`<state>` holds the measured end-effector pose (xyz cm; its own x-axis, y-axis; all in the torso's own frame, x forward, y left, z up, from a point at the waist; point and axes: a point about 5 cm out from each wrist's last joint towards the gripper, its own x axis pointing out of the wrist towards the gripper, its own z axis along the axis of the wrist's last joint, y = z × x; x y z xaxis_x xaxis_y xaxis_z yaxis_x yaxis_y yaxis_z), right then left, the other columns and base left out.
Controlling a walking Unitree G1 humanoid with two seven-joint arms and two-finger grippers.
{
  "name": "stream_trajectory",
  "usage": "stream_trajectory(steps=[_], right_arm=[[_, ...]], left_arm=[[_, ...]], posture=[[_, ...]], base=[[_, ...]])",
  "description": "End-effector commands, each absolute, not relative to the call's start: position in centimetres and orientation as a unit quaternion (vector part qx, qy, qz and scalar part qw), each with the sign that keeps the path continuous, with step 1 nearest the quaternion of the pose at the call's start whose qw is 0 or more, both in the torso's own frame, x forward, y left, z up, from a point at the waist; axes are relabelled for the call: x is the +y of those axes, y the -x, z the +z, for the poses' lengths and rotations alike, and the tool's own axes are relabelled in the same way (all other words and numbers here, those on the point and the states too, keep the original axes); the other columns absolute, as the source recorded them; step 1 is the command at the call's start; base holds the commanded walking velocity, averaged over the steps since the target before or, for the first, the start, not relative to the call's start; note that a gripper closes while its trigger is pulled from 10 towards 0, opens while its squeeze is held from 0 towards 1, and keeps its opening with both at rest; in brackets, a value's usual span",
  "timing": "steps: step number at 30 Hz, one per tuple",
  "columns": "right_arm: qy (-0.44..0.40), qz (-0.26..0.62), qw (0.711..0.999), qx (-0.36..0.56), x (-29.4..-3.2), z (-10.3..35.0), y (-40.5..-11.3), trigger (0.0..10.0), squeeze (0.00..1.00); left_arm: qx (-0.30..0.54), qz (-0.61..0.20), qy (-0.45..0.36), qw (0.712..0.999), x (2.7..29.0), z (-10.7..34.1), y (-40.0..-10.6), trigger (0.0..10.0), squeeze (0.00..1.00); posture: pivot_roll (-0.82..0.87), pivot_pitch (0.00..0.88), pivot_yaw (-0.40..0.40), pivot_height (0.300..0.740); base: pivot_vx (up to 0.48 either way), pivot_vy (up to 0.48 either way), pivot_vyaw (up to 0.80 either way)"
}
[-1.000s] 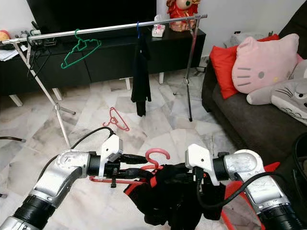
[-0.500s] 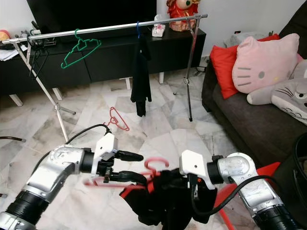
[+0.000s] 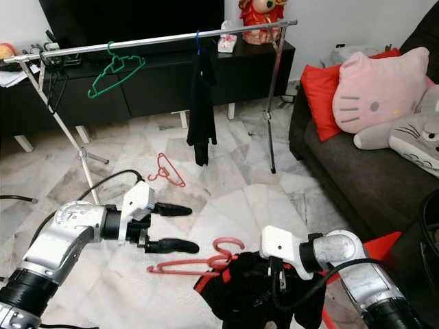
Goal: Hang hanger
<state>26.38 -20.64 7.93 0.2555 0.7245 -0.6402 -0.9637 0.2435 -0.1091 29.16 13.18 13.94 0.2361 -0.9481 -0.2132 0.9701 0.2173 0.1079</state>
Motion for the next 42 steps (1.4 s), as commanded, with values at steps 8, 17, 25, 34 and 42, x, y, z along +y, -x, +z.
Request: stream_trajectory(steps=[8, 17, 25, 34, 42], right_arm=[[0.271, 0.456, 0.82, 0.215, -23.1, 8.8, -28.2, 0.0, 0.0], [0.293, 0.428, 0.837, 0.176, -23.8, 11.1, -29.7, 0.0, 0.0], [0.31, 0.426, 0.843, 0.109, -23.7, 15.9, -31.4, 0.0, 0.0], [0.333, 0.519, 0.784, 0.069, -21.4, 19.0, -30.2, 0.0, 0.0], [0.348, 0.518, 0.779, 0.062, -21.5, 20.4, -30.0, 0.0, 0.0]], left_arm=[[0.027, -0.472, -0.103, 0.875, 16.7, 14.1, -31.1, 10.0, 0.0], [0.05, -0.409, -0.062, 0.909, 17.5, 11.7, -30.9, 10.0, 0.0], [0.086, -0.412, 0.024, 0.907, 15.8, 8.6, -29.8, 10.0, 0.0], [0.11, -0.404, 0.083, 0.904, 14.5, 6.6, -29.9, 10.0, 0.0], [0.117, -0.42, 0.084, 0.896, 14.4, 6.2, -29.9, 10.0, 0.0]], posture=[[-0.11, 0.007, 0.038, 0.74], [-0.11, 0.0, 0.045, 0.74], [-0.13, 0.0, 0.05, 0.74], [-0.13, 0.011, 0.062, 0.74], [-0.14, 0.024, 0.081, 0.74]], base=[[0.0, 0.0, 0.0], [0.0, 0.0, 0.0], [0.0, 0.0, 0.0], [0.0, 0.0, 0.0], [0.0, 0.0, 0.0]])
